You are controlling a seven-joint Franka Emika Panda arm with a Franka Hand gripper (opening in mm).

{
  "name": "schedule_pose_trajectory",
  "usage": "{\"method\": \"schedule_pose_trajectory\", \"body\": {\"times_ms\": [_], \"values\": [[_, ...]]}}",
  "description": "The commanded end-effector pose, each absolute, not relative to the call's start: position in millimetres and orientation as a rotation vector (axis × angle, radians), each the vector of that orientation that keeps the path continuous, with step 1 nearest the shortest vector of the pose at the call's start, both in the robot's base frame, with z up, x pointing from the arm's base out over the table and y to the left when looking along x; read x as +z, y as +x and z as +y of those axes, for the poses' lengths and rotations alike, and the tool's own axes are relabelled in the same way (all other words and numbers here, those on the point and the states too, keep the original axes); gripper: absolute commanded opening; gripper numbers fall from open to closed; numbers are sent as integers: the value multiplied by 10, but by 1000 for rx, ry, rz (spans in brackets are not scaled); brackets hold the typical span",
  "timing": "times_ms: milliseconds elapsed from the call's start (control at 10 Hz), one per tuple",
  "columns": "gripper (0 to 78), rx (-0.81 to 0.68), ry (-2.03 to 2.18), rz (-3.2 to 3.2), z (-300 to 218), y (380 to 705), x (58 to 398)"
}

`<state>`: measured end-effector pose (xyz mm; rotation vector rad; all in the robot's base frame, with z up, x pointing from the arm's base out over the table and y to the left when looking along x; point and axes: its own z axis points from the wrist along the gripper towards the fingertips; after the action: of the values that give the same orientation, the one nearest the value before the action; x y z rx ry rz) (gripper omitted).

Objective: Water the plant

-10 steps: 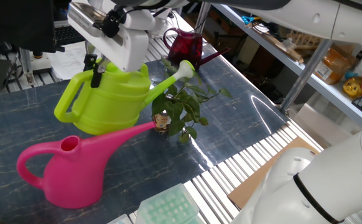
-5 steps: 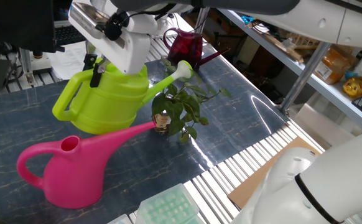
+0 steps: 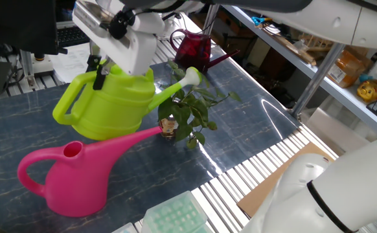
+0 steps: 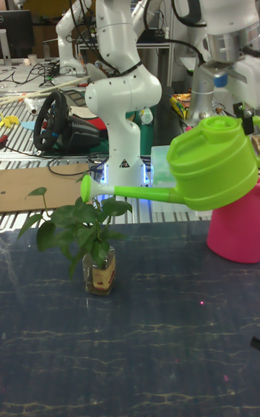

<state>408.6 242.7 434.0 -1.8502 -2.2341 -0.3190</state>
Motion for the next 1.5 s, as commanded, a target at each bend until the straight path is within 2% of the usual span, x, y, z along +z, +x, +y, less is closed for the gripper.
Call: {"method": "schedule_pose_trajectory", "body": {"times_ms": [100,300,700,1500], "values": [[13,-323,-1844,-2220,2458,4045,4512],[13,-320,-1844,-2225,2481,4022,4559],[13,-386,-1811,-2147,2493,3923,4916],[13,-416,-1707,-2129,2537,3902,5090]]}}
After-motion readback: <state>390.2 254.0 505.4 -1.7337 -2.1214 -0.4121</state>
